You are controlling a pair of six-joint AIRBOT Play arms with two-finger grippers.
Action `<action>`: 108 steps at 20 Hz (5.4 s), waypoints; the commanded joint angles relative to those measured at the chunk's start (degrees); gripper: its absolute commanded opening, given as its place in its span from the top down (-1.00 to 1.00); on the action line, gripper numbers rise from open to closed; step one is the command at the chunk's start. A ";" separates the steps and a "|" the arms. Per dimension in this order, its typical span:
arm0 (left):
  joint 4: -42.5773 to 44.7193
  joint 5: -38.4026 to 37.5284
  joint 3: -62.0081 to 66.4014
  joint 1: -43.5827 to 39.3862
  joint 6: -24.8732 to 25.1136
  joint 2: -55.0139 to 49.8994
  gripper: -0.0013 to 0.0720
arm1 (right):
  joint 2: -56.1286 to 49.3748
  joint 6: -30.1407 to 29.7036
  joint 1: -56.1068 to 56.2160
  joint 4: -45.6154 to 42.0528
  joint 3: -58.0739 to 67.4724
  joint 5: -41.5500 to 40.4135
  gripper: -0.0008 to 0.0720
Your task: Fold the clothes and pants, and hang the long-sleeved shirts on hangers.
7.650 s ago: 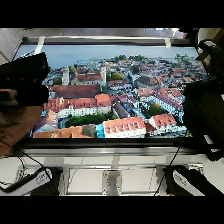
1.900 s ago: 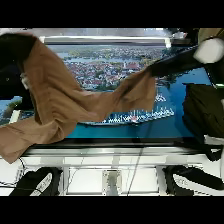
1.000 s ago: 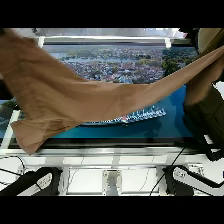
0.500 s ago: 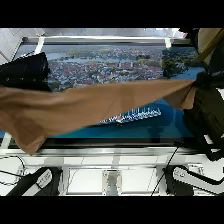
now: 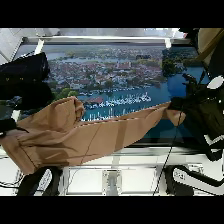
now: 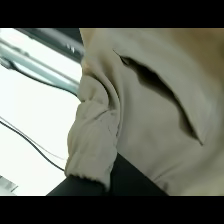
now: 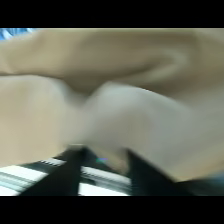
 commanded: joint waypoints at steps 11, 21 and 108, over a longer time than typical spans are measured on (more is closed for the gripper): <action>-2.40 2.54 -4.11 0.07 0.00 1.11 0.92 | -33.16 -1.44 44.35 22.88 24.06 -23.82 -0.10; -9.70 5.77 -4.11 0.07 0.02 1.11 0.92 | -55.45 8.68 50.36 26.27 49.66 -19.74 -0.46; -0.70 32.87 1.88 1.07 -9.49 3.30 0.92 | -16.24 0.48 12.61 -11.56 45.92 4.48 0.94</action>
